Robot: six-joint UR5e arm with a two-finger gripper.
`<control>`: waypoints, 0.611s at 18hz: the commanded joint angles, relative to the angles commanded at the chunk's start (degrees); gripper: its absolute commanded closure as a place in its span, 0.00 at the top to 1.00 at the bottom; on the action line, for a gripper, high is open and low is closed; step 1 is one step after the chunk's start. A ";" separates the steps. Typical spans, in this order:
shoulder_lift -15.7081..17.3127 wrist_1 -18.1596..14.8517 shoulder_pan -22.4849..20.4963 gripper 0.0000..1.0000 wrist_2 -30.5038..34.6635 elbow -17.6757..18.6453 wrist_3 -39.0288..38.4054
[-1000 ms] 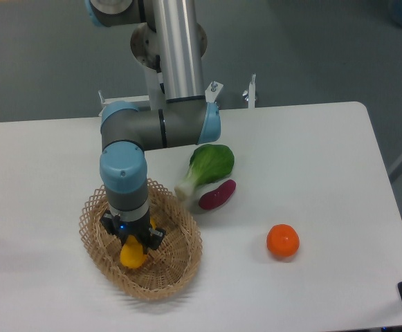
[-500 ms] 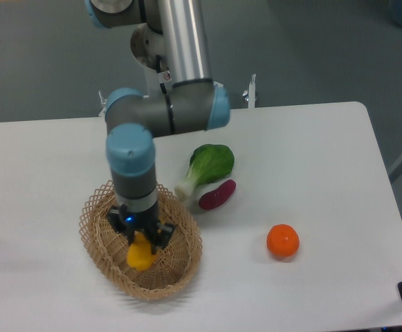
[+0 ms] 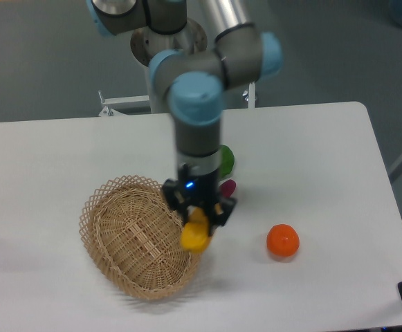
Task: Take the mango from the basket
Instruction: 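Lift the held mango out of the basket and raise it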
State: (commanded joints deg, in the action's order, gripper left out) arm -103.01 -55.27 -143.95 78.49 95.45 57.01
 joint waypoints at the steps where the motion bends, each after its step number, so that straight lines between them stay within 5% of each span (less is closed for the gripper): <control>1: 0.27 -1.58 -1.67 0.55 0.08 0.09 3.16; 7: 2.20 -9.93 -10.73 0.55 0.35 -1.40 20.31; 11: 2.46 -11.96 -13.37 0.55 0.61 -3.07 24.98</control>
State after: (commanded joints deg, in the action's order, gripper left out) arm -100.55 -67.23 -157.32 79.10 92.38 82.00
